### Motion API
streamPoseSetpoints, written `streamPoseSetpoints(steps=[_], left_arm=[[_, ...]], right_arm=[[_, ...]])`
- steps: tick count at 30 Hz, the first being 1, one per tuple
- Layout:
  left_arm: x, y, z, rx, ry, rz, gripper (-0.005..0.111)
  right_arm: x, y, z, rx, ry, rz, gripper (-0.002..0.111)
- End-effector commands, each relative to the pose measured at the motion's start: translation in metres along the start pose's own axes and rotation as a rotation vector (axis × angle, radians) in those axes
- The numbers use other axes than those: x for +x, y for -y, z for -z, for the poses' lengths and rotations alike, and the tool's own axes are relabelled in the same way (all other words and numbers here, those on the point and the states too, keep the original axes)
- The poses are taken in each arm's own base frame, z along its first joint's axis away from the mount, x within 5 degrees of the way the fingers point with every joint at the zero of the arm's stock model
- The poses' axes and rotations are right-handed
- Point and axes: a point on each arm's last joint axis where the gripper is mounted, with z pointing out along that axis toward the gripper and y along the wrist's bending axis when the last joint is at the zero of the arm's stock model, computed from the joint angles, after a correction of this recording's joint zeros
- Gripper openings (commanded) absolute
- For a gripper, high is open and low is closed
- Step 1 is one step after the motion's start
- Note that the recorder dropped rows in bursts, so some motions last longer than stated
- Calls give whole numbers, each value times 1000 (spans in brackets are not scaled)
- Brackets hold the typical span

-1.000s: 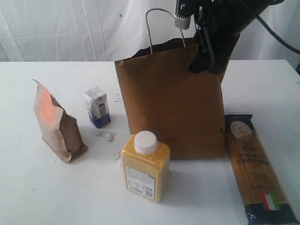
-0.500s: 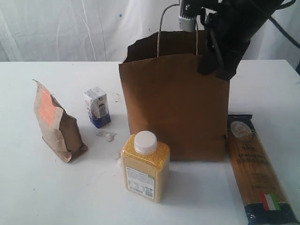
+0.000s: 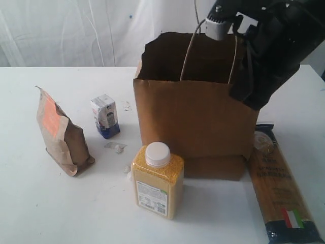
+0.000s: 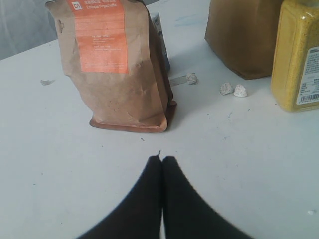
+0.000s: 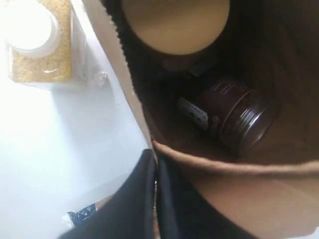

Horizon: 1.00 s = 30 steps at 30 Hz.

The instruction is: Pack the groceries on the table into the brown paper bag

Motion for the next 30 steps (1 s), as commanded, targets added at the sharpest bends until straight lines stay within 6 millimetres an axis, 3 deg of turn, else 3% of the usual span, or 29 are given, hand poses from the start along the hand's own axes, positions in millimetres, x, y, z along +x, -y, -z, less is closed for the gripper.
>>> streamPoseSetpoints(steps=[1, 23, 27, 30], left_arm=[[1, 0, 0, -2, 1, 9, 0], [1, 0, 0, -2, 1, 9, 0], [1, 0, 0, -2, 1, 9, 0], [1, 0, 0, -2, 1, 9, 0]], right_arm=[[2, -8, 16, 28, 22, 14, 0], [2, -11, 19, 17, 45, -15, 1], [1, -11, 19, 13, 50, -17, 13], [0, -12, 19, 3, 58, -17, 28]])
